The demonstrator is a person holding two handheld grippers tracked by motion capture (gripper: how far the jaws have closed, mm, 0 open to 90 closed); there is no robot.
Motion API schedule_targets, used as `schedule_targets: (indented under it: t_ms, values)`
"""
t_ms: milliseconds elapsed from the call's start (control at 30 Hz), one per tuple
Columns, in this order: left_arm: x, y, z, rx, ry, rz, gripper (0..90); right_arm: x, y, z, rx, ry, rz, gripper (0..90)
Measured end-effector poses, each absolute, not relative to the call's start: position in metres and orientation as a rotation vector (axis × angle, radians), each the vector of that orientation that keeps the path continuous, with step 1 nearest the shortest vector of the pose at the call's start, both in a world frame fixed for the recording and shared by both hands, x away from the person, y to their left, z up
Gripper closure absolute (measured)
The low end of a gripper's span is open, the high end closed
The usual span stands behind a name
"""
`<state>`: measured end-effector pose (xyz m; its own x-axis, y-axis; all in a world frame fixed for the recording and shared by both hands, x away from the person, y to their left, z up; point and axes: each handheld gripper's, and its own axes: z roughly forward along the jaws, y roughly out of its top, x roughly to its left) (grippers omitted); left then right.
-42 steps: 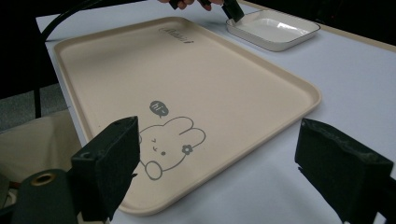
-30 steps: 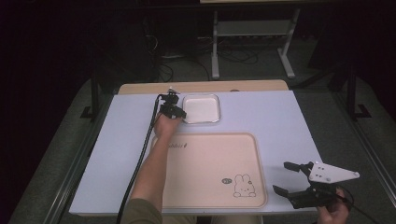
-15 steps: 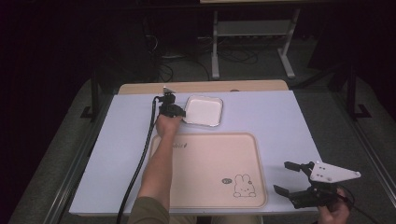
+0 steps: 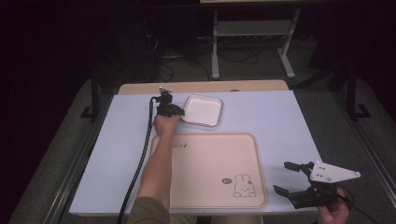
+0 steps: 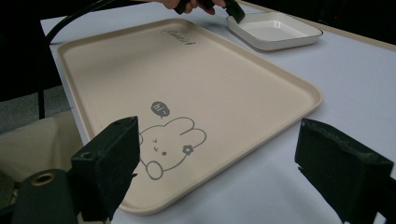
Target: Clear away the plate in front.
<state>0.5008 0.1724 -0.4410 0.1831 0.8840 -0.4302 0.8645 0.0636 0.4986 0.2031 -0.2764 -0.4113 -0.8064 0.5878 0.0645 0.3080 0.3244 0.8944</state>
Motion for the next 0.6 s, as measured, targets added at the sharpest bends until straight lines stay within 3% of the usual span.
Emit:
schedule_targets:
  t_ms: [600]
  values:
    - [0.498,0.184,-0.425,1.726,1.637,0.053,88.8,0.202,-0.277,-0.411,0.808,2.316,1.477,13.1]
